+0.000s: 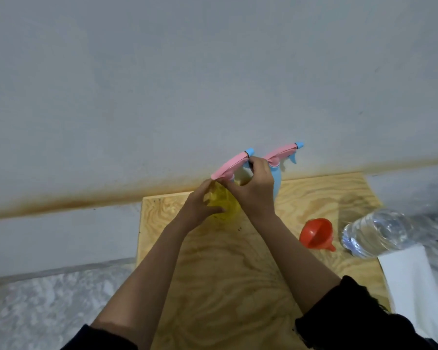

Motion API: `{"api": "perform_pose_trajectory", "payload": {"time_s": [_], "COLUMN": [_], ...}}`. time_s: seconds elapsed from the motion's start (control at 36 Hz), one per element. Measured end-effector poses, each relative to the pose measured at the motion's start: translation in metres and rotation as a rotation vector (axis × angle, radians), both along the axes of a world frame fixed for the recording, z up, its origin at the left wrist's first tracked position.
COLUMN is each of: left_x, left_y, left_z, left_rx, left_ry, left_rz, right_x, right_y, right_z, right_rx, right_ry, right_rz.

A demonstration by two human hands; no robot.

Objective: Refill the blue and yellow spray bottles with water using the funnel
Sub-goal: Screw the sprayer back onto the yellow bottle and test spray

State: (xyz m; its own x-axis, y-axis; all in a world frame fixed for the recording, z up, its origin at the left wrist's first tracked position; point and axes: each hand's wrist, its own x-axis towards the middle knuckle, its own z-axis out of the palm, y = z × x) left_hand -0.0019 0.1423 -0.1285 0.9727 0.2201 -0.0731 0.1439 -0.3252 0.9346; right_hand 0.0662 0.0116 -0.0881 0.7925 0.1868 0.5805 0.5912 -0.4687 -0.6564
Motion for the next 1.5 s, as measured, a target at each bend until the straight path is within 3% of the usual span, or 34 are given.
{"api": "perform_pose_trajectory", "payload": {"time_s": [0.11, 0.31, 1.03, 1.5], "left_x": [0.001, 0.005, 0.011, 0.006], "left_y": [-0.002, -0.018, -0.011, -0.022], "left_z": [-0.004, -0.017, -0.020, -0.018], "left_rx": [-0.012, 0.109, 0.073, 0.261], "left_ry": [-0.010, -0.138, -0.185, -0.238], "left_rz": [0.013, 0.222, 0.257, 0.344], "right_x": [0.002, 0.003, 0.009, 0.012], "right_y": [0.002, 0.015, 0.018, 0.017], "right_z": [-0.003, -0.006, -0.011, -0.005], "right_rx": [0.002, 0.038, 0.021, 0.037], "right_ry": [0.010, 0.017, -0.116, -0.061], "right_rz": [-0.042, -0.125, -0.168, -0.141]}}
